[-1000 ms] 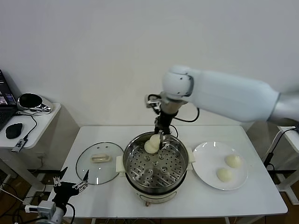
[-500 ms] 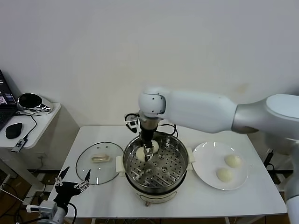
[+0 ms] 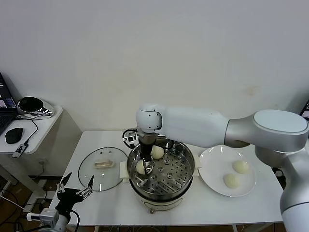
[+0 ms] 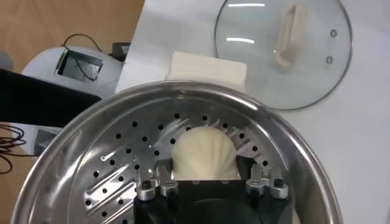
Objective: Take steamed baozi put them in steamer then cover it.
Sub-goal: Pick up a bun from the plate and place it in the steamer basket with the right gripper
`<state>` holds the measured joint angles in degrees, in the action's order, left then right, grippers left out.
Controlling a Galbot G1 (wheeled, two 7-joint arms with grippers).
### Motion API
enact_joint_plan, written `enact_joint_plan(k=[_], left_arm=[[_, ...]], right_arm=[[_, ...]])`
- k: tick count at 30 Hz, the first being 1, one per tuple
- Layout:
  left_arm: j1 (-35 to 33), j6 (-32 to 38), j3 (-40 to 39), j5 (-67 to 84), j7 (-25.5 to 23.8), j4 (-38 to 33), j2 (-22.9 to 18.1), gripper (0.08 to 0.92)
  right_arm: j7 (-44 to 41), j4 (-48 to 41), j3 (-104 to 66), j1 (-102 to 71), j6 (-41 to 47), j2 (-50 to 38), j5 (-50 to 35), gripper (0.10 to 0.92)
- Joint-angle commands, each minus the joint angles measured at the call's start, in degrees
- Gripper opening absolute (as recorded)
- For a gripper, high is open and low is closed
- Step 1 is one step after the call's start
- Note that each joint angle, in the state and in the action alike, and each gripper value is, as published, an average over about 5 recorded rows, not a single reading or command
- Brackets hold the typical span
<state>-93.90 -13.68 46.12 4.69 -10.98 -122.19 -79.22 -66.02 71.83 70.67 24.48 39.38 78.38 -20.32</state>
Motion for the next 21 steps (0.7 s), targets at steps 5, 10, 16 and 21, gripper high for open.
enact_joint_plan(k=[5,10,16,21], left_arm=[[-0.70,-0.09,-0.09,-0.03,-0.15,-2.44,-0.24,0.823],[-0.92,-0.16,-0.50,-0.29,-0.20,-2.64,-0.41,0.823],[-0.86,-0.64,-1.18,-0.49,-0.60,-3.08,-0.50,0.823],[-0.55,-1.26,-1.34,-0.54,-1.02,-3.21,-0.34,0.823]], right_arm=[[3.08,0.80,-1.88,-2.38,0.51,-0.81,0.32,0.747],[3.10,4.51,-4.28,-0.46,0.82,-5.07,0.59,0.819],[-0.37,12.00,-7.48,5.45,-0.29,-16.09,0.69,0.823],[-2.30,18.06,-9.45,9.22,-2.30,-27.11,0.82,0.823]])
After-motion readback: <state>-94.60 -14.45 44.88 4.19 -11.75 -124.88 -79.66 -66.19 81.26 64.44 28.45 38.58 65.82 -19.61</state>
